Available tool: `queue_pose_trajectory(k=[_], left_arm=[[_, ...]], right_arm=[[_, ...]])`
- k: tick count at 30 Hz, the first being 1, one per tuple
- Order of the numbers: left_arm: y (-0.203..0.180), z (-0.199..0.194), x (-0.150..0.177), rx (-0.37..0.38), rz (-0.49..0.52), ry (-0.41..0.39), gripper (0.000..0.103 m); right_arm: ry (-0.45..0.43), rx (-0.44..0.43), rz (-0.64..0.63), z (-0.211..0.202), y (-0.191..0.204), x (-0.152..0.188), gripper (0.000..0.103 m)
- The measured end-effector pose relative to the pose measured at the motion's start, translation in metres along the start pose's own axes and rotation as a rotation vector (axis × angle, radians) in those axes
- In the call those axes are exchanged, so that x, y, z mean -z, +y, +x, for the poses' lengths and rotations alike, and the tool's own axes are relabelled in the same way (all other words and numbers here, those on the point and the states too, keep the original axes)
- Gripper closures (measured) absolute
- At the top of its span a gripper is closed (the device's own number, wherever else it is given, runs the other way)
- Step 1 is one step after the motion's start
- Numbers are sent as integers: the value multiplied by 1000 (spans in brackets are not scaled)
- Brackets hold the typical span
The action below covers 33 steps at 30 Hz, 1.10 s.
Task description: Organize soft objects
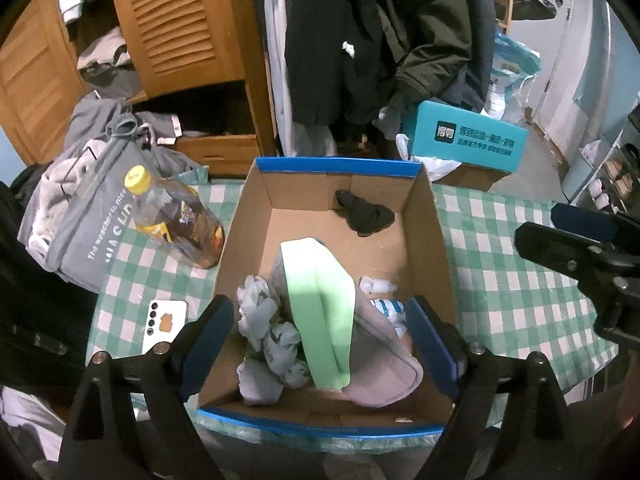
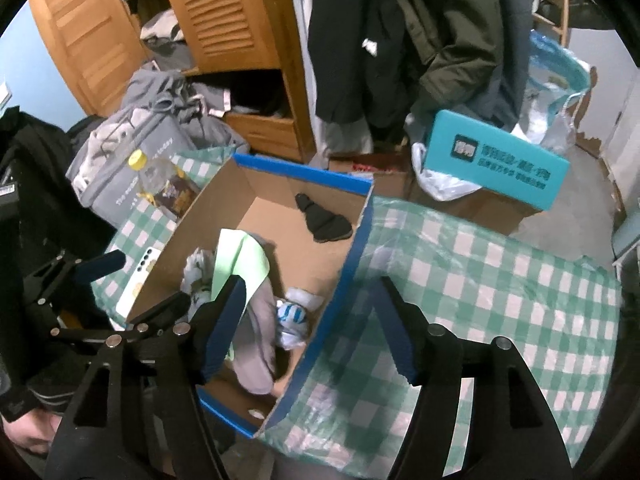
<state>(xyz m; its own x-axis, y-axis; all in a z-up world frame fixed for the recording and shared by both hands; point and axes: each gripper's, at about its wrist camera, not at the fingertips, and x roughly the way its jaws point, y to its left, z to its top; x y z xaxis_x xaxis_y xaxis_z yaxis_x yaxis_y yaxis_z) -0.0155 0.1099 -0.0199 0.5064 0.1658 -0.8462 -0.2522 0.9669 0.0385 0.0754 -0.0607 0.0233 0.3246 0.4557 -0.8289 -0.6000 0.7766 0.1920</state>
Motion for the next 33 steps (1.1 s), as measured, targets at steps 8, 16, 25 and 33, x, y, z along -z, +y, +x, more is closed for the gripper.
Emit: queue_pose_trajectory(k=[8,16,25,33], left_arm=[[-11,-23,-1,3,32,-30,1],[-29,-40,2,20,74,-52,1],[-32,-44,8,18,58,-62,1],[-45,-38,2,26,59,-48,1]], right_arm=[[-44,60,-12,-32,-7,9,36],[-72,65,-11,-51,-16,22,36],[-99,87,21,-66,-42,36,36],[-87,85,49,-61,-59,42,36]])
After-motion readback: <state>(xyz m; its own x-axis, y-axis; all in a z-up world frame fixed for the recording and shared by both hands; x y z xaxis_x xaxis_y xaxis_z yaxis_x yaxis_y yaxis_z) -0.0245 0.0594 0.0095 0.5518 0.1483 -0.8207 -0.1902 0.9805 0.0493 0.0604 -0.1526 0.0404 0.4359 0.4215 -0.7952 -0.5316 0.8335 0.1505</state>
